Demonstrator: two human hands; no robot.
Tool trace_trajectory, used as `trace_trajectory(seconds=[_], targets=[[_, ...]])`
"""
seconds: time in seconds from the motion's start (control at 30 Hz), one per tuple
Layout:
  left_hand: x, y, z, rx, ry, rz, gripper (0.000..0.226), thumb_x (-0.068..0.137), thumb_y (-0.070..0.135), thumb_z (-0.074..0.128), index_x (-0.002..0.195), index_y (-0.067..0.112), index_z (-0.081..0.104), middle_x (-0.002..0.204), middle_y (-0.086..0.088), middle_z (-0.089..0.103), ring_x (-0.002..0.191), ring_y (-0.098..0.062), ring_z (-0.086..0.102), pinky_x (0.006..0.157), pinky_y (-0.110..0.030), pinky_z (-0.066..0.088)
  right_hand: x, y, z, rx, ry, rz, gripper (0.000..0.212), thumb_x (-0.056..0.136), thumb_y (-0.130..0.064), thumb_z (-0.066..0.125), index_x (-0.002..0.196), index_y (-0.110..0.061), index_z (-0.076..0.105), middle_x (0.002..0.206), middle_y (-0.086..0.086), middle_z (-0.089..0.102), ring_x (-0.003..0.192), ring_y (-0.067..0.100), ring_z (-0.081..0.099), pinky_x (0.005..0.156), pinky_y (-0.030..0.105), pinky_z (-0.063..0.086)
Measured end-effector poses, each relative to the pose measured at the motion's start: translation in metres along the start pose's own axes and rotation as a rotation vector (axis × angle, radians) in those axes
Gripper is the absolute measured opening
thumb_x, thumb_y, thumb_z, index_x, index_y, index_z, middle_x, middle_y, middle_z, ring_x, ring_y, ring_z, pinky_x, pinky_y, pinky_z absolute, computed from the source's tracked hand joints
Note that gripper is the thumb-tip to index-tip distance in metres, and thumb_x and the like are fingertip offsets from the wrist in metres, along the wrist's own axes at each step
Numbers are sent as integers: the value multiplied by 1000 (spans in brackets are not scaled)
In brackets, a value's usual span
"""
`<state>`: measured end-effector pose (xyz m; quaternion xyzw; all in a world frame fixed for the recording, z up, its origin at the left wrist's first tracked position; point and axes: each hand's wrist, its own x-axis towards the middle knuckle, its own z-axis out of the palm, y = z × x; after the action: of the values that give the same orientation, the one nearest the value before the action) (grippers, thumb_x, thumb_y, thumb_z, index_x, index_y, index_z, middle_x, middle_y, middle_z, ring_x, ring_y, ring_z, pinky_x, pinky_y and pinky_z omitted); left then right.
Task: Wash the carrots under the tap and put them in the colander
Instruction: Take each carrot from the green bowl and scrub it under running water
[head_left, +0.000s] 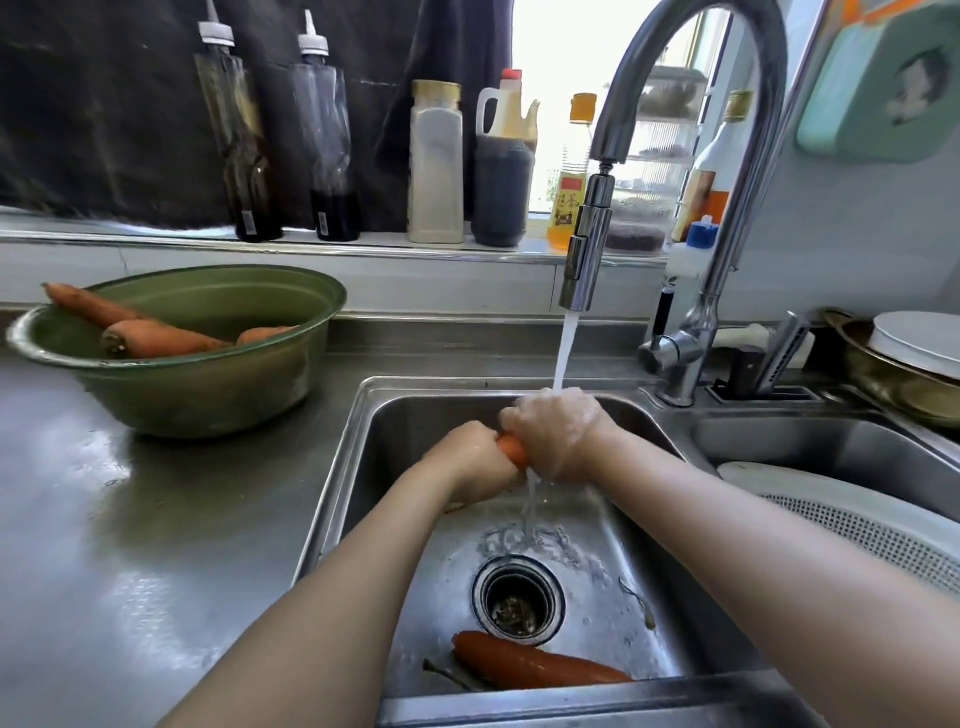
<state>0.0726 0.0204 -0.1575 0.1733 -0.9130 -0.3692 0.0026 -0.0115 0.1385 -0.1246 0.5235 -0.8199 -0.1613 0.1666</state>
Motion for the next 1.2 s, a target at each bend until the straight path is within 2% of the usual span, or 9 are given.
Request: trace_trajectory(seconds=[0.17,0.27,0.43,0.6,0.73,0.83,0.97,1.1,1.2], targets=[[-3,-4,-7,-397,-475,-168,28,88,16,66,65,24,51,52,6,36,41,-10,27,44,-23,18,-9,1,28,-48,506,-153,12,85,-21,77,87,-14,68,82,7,63,67,27,63,50,37,49],[-4,-10,-12,-597,-680,-215,39,96,23,60,59,27,50,52,10,28,37,-4,22,40,-18,13,-14,0,27,88,524,-136,21,81,-20,82,90,-10,66,93,11,59,70,29,59,52,36,42],[-6,-11,-19,-851,-711,-219,31,86,49,64,81,23,48,55,10,36,33,1,26,32,-12,18,-18,0,23,582,354,302,30,89,-21,69,115,-26,55,108,5,55,92,29,62,74,44,55],[-9,-10,-13,-833,-614,-236,46,100,54,50,110,10,55,77,0,57,40,-3,43,33,-11,29,-23,8,27,943,31,349,54,80,-11,78,125,-32,58,108,-8,64,99,15,64,80,20,48],[-5,-13,-5,-690,-478,-225,63,102,62,46,120,5,64,78,-1,61,55,-10,54,42,-15,40,-37,20,31,1211,-70,445,69,80,4,68,137,-34,56,117,-10,61,97,7,64,78,18,54],[-6,-10,-2,-738,-550,-206,60,103,63,39,117,8,61,78,0,60,55,-11,52,47,-18,40,-41,28,40,1617,-144,522,64,80,14,54,126,-30,64,124,12,66,89,22,72,69,30,58],[-6,-2,6,-910,-633,-195,56,105,60,34,123,10,48,72,0,55,46,-10,48,44,-18,39,-42,40,50,2212,-119,661,50,95,5,46,142,-6,55,132,24,59,98,34,68,76,46,60],[-1,-1,3,-1072,-698,-152,55,100,58,35,111,7,51,71,-1,58,36,-7,44,34,-15,31,-44,38,44,2287,-49,579,26,105,-9,50,126,-9,65,119,19,67,99,29,67,82,45,59],[1,-7,-5,-1080,-637,-184,56,99,50,45,125,2,52,93,-9,69,39,-6,49,35,-13,35,-40,33,41,2244,-10,623,28,102,-21,61,127,-9,66,125,22,65,107,34,69,79,46,63]])
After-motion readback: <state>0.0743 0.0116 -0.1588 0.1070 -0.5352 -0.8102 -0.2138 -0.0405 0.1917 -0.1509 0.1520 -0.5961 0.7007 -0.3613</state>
